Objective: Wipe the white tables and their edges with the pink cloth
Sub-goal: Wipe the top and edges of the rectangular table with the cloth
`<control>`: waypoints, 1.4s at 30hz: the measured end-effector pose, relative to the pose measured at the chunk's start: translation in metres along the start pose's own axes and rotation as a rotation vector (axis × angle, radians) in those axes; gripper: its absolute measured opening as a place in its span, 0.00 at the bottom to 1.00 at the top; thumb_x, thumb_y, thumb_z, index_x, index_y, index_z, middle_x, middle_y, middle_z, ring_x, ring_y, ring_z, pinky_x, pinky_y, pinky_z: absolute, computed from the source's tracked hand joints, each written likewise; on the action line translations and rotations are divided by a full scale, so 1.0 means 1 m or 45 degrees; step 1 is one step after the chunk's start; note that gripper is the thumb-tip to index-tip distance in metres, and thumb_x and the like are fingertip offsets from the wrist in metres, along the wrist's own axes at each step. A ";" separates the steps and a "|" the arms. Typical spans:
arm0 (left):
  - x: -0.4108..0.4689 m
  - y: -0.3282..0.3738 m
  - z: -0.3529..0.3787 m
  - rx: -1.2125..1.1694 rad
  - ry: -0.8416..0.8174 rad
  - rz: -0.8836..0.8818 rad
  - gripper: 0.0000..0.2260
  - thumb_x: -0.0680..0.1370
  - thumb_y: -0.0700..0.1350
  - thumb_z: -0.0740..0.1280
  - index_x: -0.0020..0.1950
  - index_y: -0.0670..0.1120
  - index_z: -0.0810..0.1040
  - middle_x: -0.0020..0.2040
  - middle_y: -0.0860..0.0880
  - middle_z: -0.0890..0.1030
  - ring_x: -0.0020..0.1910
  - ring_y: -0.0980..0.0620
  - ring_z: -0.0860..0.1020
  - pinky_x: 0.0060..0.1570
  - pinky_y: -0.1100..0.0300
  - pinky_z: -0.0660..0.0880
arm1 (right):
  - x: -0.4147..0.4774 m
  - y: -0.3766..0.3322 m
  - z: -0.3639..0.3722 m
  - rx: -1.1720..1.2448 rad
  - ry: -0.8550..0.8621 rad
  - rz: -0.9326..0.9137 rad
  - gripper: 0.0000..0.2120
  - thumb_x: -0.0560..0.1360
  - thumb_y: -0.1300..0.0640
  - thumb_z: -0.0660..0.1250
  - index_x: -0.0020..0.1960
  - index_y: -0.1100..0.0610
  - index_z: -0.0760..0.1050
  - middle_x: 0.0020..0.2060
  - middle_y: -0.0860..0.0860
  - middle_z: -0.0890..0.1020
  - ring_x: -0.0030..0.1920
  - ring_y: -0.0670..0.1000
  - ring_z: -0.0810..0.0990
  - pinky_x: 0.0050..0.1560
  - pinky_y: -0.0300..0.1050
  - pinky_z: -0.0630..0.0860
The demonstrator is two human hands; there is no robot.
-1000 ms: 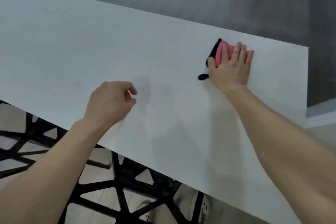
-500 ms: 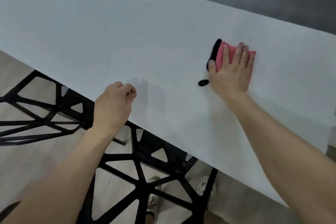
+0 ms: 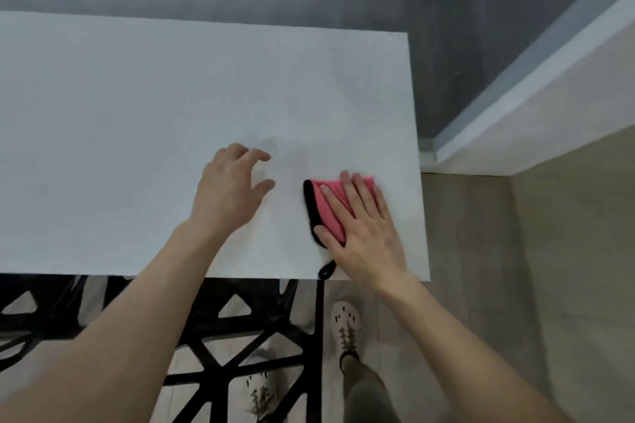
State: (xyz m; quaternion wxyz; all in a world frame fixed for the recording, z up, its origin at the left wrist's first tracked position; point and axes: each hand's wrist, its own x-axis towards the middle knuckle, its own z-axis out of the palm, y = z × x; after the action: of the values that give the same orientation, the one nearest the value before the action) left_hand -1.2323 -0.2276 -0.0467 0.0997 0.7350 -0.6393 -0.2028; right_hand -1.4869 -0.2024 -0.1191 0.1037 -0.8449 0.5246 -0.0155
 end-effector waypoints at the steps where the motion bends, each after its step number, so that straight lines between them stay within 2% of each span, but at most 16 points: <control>1: 0.009 0.018 0.002 0.025 -0.113 0.058 0.26 0.78 0.54 0.78 0.75 0.54 0.77 0.71 0.48 0.75 0.73 0.44 0.71 0.71 0.45 0.71 | 0.001 0.022 -0.006 -0.006 -0.002 0.065 0.36 0.86 0.32 0.52 0.88 0.45 0.48 0.88 0.51 0.44 0.87 0.52 0.38 0.86 0.62 0.46; 4: 0.039 0.063 0.010 0.212 -0.333 0.181 0.45 0.70 0.62 0.82 0.83 0.59 0.66 0.81 0.50 0.66 0.80 0.45 0.62 0.77 0.46 0.64 | 0.042 0.064 -0.016 -0.001 0.017 0.232 0.37 0.85 0.30 0.48 0.89 0.45 0.47 0.88 0.52 0.45 0.87 0.52 0.38 0.86 0.61 0.44; 7: 0.069 0.091 0.020 0.367 -0.416 0.188 0.56 0.65 0.63 0.84 0.86 0.64 0.55 0.87 0.50 0.53 0.85 0.45 0.54 0.80 0.44 0.61 | 0.125 0.093 -0.027 -0.020 0.074 0.374 0.38 0.84 0.29 0.44 0.89 0.47 0.47 0.88 0.55 0.47 0.88 0.54 0.41 0.86 0.59 0.40; 12: 0.084 0.100 0.028 0.499 -0.462 0.142 0.61 0.67 0.61 0.85 0.87 0.66 0.46 0.89 0.52 0.42 0.88 0.47 0.46 0.79 0.43 0.60 | 0.263 0.137 -0.050 -0.007 0.079 0.456 0.38 0.83 0.30 0.42 0.89 0.46 0.45 0.88 0.55 0.46 0.88 0.55 0.42 0.86 0.60 0.38; 16: 0.083 0.101 0.031 0.491 -0.462 0.115 0.61 0.68 0.60 0.84 0.86 0.67 0.43 0.88 0.54 0.38 0.88 0.49 0.43 0.80 0.45 0.58 | 0.300 0.149 -0.050 0.004 0.081 0.447 0.38 0.84 0.31 0.42 0.89 0.48 0.45 0.88 0.56 0.47 0.88 0.56 0.42 0.86 0.60 0.38; 20: 0.081 0.107 0.028 0.493 -0.472 0.092 0.61 0.68 0.59 0.84 0.86 0.68 0.43 0.88 0.53 0.38 0.88 0.49 0.43 0.80 0.45 0.58 | 0.248 0.141 -0.042 0.035 0.099 0.350 0.38 0.85 0.32 0.42 0.89 0.50 0.44 0.88 0.56 0.45 0.88 0.55 0.41 0.86 0.60 0.39; 25: 0.081 0.108 0.028 0.499 -0.491 0.076 0.61 0.67 0.57 0.85 0.87 0.67 0.45 0.89 0.52 0.41 0.88 0.48 0.45 0.80 0.42 0.59 | 0.097 0.105 -0.015 0.075 0.096 0.180 0.36 0.87 0.36 0.49 0.89 0.51 0.44 0.88 0.55 0.44 0.87 0.54 0.39 0.86 0.62 0.44; 30: 0.081 0.102 0.032 0.503 -0.477 0.080 0.61 0.66 0.56 0.86 0.87 0.66 0.47 0.89 0.52 0.42 0.88 0.47 0.46 0.79 0.38 0.61 | 0.024 0.086 0.000 0.074 0.071 0.190 0.36 0.88 0.36 0.52 0.89 0.51 0.46 0.88 0.55 0.44 0.88 0.55 0.40 0.86 0.64 0.49; 34: 0.085 0.103 0.033 0.534 -0.512 0.088 0.62 0.66 0.56 0.87 0.88 0.64 0.49 0.89 0.49 0.45 0.88 0.44 0.48 0.78 0.35 0.62 | -0.026 0.068 0.006 0.090 0.030 0.187 0.38 0.87 0.34 0.52 0.89 0.51 0.45 0.88 0.56 0.43 0.87 0.55 0.38 0.86 0.65 0.48; 36: 0.080 0.107 0.031 0.544 -0.481 0.089 0.57 0.66 0.55 0.87 0.87 0.60 0.57 0.88 0.45 0.56 0.86 0.42 0.56 0.77 0.37 0.64 | -0.046 0.059 0.002 0.051 -0.078 0.187 0.40 0.86 0.30 0.48 0.89 0.51 0.41 0.87 0.56 0.39 0.87 0.55 0.34 0.86 0.64 0.44; 37: 0.072 0.109 0.032 0.552 -0.419 0.115 0.50 0.68 0.53 0.86 0.85 0.58 0.63 0.84 0.44 0.64 0.82 0.40 0.63 0.76 0.39 0.66 | -0.053 0.056 -0.002 0.030 -0.140 0.177 0.42 0.85 0.28 0.45 0.88 0.51 0.38 0.87 0.56 0.36 0.86 0.55 0.32 0.86 0.64 0.41; 39: 0.049 0.116 0.041 0.482 -0.272 0.173 0.31 0.76 0.44 0.77 0.79 0.54 0.74 0.73 0.45 0.75 0.73 0.41 0.72 0.72 0.43 0.70 | -0.056 0.056 -0.015 0.106 -0.232 0.137 0.41 0.84 0.27 0.40 0.88 0.50 0.37 0.87 0.55 0.35 0.85 0.53 0.30 0.86 0.62 0.36; 40: 0.034 0.120 0.047 0.380 -0.247 0.171 0.24 0.80 0.42 0.72 0.76 0.52 0.77 0.70 0.45 0.78 0.71 0.42 0.74 0.70 0.45 0.71 | -0.055 0.058 -0.023 0.246 -0.251 0.154 0.38 0.85 0.29 0.40 0.88 0.48 0.41 0.87 0.54 0.39 0.86 0.52 0.33 0.86 0.60 0.36; 41: 0.018 0.126 0.052 0.269 -0.259 0.153 0.20 0.82 0.44 0.68 0.74 0.51 0.78 0.67 0.45 0.80 0.69 0.42 0.76 0.69 0.45 0.72 | -0.053 0.061 -0.030 0.412 -0.208 0.234 0.35 0.87 0.32 0.42 0.89 0.48 0.48 0.88 0.53 0.47 0.87 0.51 0.40 0.87 0.60 0.41; 42: 0.004 0.131 0.058 0.172 -0.291 0.131 0.18 0.83 0.46 0.66 0.73 0.49 0.79 0.66 0.45 0.82 0.67 0.41 0.77 0.68 0.44 0.73 | -0.053 0.066 -0.033 0.546 -0.083 0.374 0.31 0.88 0.37 0.47 0.87 0.49 0.56 0.87 0.54 0.58 0.87 0.53 0.52 0.86 0.61 0.50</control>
State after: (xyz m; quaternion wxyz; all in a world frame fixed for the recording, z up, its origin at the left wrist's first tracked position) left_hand -1.3746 -0.2469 -0.0459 -0.0133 0.6785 -0.6955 -0.2361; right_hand -1.5733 -0.1889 -0.0946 0.2984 -0.7184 0.6228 -0.0839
